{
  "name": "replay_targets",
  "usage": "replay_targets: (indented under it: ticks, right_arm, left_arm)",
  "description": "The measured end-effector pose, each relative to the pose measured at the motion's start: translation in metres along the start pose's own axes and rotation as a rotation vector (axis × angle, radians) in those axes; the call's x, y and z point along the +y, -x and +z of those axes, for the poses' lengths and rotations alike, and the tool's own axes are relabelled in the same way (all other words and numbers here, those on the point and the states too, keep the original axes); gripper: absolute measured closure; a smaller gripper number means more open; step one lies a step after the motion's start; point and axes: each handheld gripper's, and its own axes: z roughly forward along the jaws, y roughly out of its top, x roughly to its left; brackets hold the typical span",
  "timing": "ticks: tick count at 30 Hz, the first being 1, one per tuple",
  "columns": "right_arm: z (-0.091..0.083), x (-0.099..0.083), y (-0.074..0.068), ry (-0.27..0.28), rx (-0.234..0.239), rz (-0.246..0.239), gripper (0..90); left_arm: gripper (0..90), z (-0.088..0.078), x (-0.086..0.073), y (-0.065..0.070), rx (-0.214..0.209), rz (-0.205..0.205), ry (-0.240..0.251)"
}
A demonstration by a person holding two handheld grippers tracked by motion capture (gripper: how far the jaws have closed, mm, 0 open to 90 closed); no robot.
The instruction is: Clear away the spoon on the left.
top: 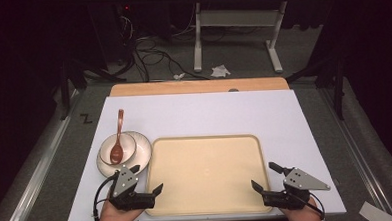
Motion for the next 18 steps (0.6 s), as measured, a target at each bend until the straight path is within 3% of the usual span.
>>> replay_targets:
  ticks: [15,18]
  right_arm:
    - [0.001,0.000,0.000,-0.003,-0.002,0.004,16.9]
    - [0.000,0.000,0.000,-0.002,-0.002,0.005,16.9]
  left_arm:
    - [5.4,-0.004,0.001,-0.006,0.007,-0.014,0.013]
    - [5.5,-0.007,0.001,-0.012,0.019,-0.036,0.025]
